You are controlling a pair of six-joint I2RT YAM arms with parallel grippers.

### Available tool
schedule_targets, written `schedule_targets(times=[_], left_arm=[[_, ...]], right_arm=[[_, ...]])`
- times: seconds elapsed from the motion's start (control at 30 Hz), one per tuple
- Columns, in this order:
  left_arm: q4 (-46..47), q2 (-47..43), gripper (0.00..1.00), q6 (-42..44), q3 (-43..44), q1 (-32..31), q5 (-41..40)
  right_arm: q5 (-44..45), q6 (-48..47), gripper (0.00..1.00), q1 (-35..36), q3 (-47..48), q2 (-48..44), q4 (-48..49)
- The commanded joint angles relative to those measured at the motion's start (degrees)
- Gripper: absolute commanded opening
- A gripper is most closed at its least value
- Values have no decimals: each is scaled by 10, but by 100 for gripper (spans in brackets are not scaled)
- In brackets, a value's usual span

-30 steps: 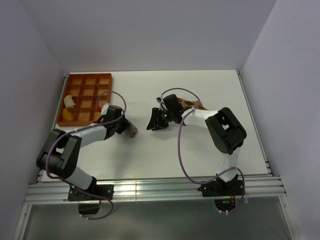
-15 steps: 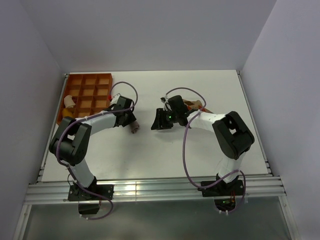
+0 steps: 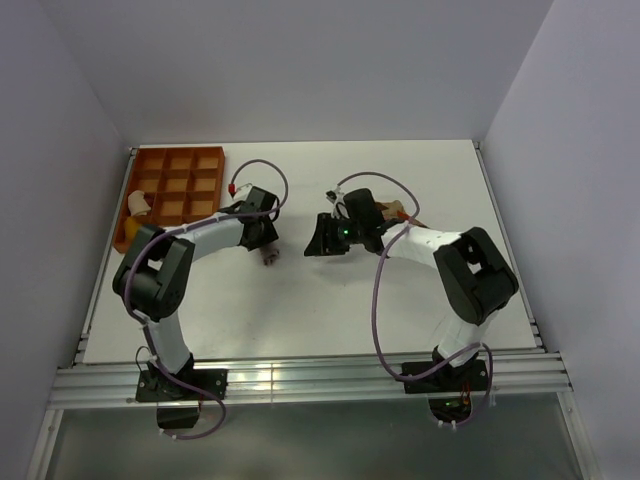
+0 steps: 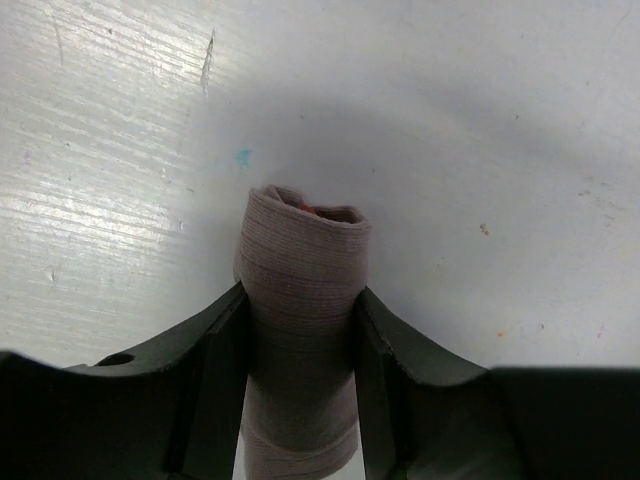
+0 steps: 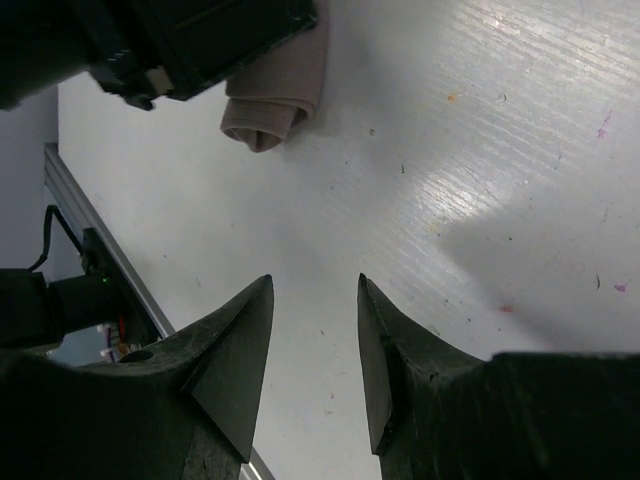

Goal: Roll the socks
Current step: Pick up the sock at the center of the board.

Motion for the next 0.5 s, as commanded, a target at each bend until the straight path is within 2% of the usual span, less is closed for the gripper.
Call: schedule_targets(times=[0.0,0.03,0.13,0.17,0.27,0.47], left_arm=[[-106,88,47,23,-32,-4,17],[-107,93,46,25,-31,-4,18],[-107,97,36,24,-29,-4,20],[-107,98,22,22,-29,-4,19],[-107,99,0,21,-26,-4,19],[-117,21,0,11,-19,-4,8]], right_arm=[[-18,-7,46,-11,-8,-45,24],[-19,-9,46,-12,-9,-49,20],[-22,-19,46,-18,-15,-72,14],[-23,-22,46,-19,-16,-81,14],[-37,-23,46,-28,-24,-96,23],[-51,-24,46,-49,-48,-135,39]])
